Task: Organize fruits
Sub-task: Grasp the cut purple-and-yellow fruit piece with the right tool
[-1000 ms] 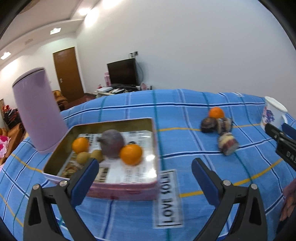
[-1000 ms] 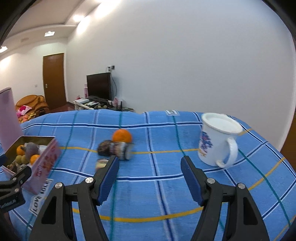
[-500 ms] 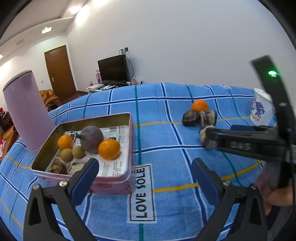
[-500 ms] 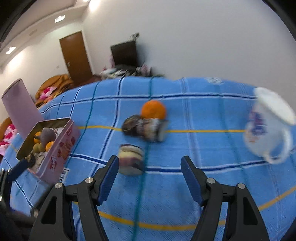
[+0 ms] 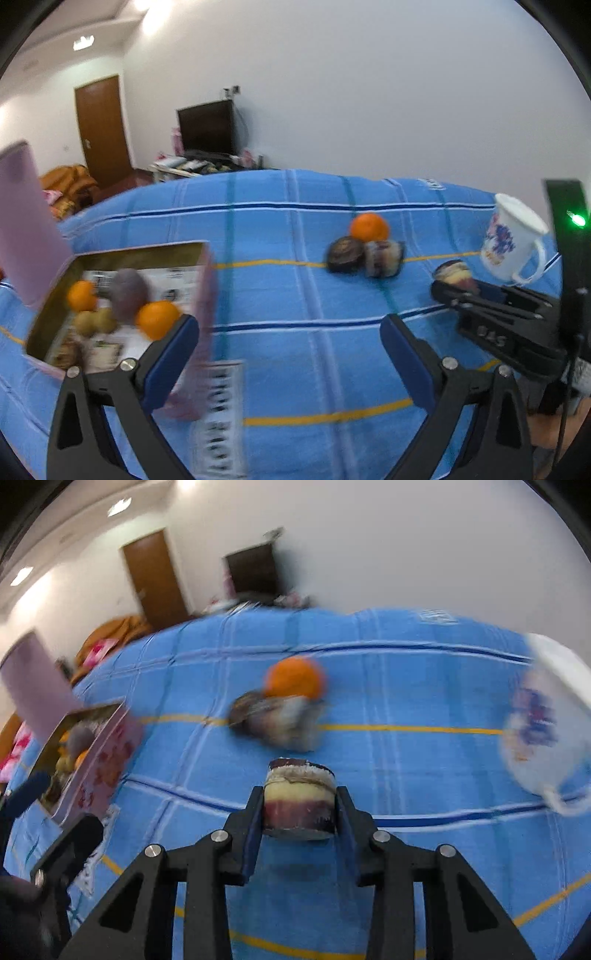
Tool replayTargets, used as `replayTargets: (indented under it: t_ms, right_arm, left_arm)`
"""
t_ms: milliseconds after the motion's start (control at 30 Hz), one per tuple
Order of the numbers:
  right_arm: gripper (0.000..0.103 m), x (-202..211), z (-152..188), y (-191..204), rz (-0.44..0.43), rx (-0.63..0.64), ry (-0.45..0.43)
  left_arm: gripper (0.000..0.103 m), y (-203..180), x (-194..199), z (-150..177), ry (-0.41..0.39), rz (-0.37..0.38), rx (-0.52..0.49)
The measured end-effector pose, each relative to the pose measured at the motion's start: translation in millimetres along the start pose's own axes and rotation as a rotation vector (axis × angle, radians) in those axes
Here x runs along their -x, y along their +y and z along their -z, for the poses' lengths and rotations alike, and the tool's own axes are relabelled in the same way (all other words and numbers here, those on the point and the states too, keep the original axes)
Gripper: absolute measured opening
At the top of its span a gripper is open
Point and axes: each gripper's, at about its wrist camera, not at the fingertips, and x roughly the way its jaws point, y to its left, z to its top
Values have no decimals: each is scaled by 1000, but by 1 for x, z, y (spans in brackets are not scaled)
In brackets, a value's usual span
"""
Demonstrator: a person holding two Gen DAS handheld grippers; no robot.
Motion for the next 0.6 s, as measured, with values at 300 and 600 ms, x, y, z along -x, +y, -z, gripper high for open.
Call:
replayTargets:
  t_ms: [300,600]
  right_arm:
    - [39,30,-10,-54,84,-141,-124]
    - [39,39,-9,-57,59,-165,-138]
  left_arm:
    - [68,-63,-46,-24,25,135,-42]
    - [56,-94,-89,-42,78,129,-34]
